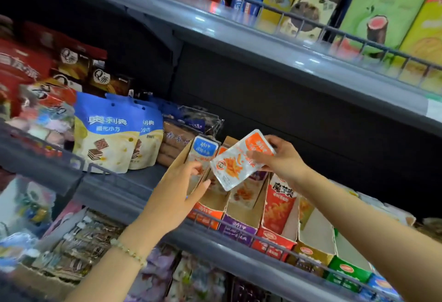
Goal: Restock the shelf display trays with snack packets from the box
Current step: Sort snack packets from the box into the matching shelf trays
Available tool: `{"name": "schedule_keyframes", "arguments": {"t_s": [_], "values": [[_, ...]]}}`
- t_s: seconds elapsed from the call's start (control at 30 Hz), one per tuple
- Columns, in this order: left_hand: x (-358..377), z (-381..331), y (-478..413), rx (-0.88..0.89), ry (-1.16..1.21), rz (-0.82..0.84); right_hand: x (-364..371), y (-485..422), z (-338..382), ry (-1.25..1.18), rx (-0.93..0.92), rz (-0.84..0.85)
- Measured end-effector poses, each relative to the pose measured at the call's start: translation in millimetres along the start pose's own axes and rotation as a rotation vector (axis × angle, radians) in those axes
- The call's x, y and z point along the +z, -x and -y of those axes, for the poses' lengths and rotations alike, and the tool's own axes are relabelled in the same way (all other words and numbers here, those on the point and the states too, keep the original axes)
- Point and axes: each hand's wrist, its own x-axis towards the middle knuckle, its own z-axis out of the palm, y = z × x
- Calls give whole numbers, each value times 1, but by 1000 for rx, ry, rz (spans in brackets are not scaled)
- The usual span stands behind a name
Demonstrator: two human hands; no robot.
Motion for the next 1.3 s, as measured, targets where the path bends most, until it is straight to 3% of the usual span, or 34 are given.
{"name": "schedule_keyframes", "arguments": {"t_s": [0.2,0.4,0.63,0.97,1.3], "values": [[11,22,1,89,-258,69,18,-40,-11,288,-72,62],[14,23,0,98,-269,91,37,-54,-18,604,-152,249],[19,32,-3,96,-234,125,62,-60,-51,796,-168,192],[20,32,-4,100,-259,133,70,-73,-65,866,-261,39],[19,29,-2,76,-283,139,59,-77,-66,751,-219,228]]}}
